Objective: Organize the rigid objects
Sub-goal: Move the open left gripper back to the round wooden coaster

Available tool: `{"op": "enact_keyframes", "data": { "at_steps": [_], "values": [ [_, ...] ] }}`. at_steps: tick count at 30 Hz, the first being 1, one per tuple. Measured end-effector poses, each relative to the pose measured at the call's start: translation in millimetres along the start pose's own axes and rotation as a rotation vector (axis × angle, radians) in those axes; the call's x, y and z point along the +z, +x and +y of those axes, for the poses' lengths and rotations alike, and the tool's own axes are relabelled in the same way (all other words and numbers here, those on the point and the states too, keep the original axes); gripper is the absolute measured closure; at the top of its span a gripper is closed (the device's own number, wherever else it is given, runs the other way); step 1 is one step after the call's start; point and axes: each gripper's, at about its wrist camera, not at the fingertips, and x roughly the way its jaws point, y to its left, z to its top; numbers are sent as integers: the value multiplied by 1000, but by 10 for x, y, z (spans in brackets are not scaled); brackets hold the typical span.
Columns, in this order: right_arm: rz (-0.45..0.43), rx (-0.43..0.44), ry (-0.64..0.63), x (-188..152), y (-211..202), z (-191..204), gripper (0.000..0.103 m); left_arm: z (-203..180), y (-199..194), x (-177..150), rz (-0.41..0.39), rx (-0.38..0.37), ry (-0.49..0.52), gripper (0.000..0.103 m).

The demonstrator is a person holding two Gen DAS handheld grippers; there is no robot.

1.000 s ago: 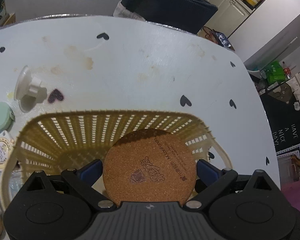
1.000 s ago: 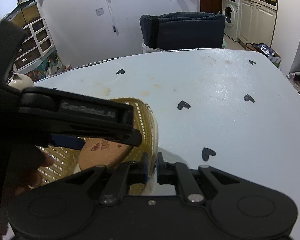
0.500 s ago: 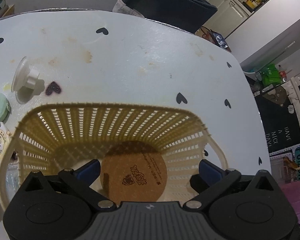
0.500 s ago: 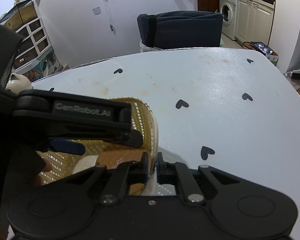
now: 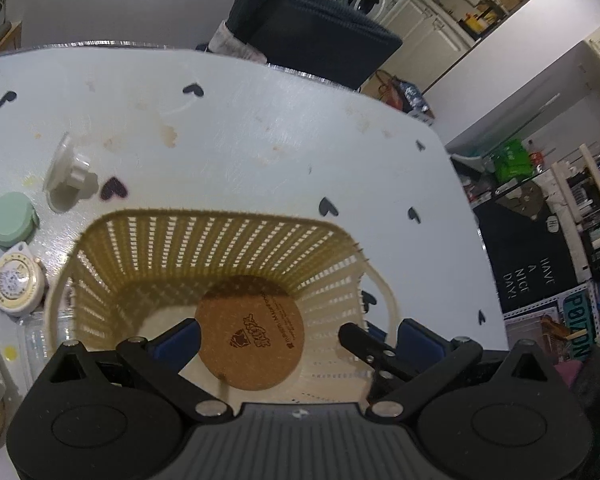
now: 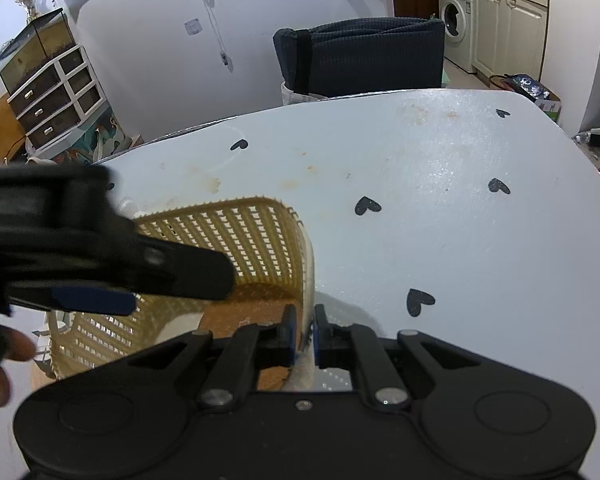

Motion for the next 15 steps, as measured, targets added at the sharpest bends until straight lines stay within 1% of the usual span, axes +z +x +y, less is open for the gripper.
{"op": "enact_keyframes", "data": {
  "at_steps": [5,10,15],
  "values": [
    [-3,6,-1,-12,2,-15,95,17,-286,-58,-59,-16,4,0],
    [-3,-1,-19,-13,-5,8,95,84,-594,-171,-132,-20,46,0],
    [-6,-4,-19,-21,-18,-1,95,238,-896,-293,-223,18,83,0]
  ]
}}
